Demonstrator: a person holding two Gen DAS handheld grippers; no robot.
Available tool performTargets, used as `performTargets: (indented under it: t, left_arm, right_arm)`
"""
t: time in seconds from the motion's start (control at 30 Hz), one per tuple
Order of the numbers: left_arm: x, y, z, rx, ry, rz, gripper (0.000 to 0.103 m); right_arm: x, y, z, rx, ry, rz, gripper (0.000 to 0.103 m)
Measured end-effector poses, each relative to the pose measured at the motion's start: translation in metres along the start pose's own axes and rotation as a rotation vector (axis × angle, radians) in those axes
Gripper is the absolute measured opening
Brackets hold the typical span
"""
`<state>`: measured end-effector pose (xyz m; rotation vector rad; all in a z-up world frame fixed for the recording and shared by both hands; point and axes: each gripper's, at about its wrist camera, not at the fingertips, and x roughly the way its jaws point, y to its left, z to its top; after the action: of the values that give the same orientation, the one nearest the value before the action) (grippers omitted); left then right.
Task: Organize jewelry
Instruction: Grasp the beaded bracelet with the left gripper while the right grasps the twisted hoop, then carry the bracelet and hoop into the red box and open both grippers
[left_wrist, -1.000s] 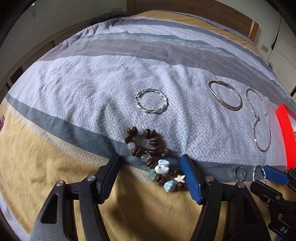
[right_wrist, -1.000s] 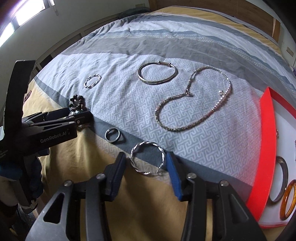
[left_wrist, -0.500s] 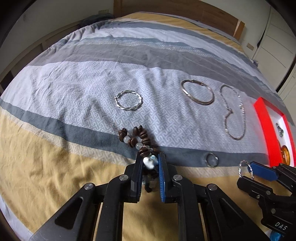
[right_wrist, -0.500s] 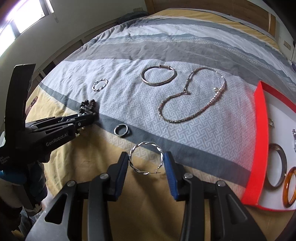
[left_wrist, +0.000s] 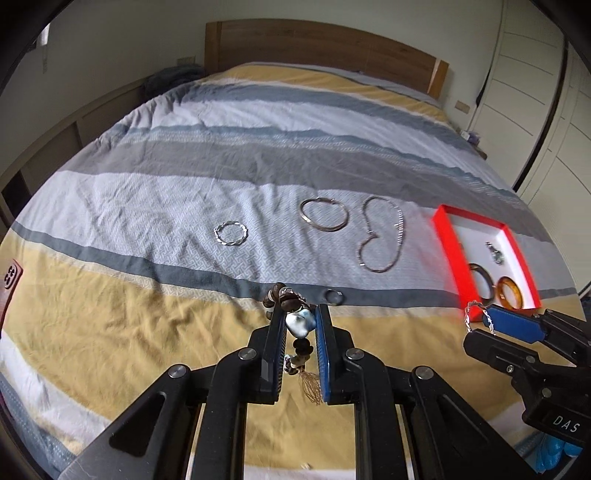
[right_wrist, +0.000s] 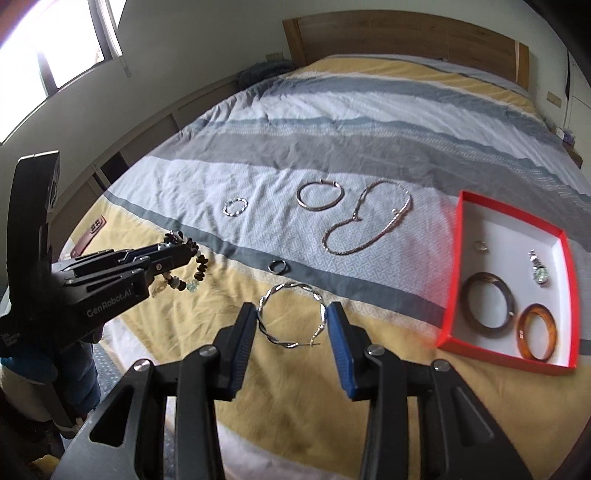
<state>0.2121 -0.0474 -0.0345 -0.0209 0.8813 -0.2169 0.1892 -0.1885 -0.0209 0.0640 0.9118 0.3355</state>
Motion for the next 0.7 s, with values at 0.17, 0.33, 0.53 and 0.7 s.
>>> performTargets:
  t: [0.17,0.33,0.53,0.7]
  left_arm:
    - [-0.038,-0.025,-0.008,0.04,-0.046,-0.02,0.015]
    - [-0.065,-0.054,-0.015,0.086,-0.073,-0.04,0.015]
    - [-0.084,-0.098,-0.021,0.146,-0.093,-0.075,0.015]
    - [-0.085,-0.139,-0.026,0.186,-0.084,-0.117,0.015]
  right_arm:
    - [-0.047,0.004,-0.013,0.004,-0.064,-0.016,0.037]
    - [-0.087,-0.002,-0.03,0.026,-0.116,-0.035,0.037]
    - [-0.128,-0.024,-0.053,0.077,-0.172,-0.062,0.037]
    - [-0.159,-0.053,-0.075,0.118,-0.202,-0.101,0.037]
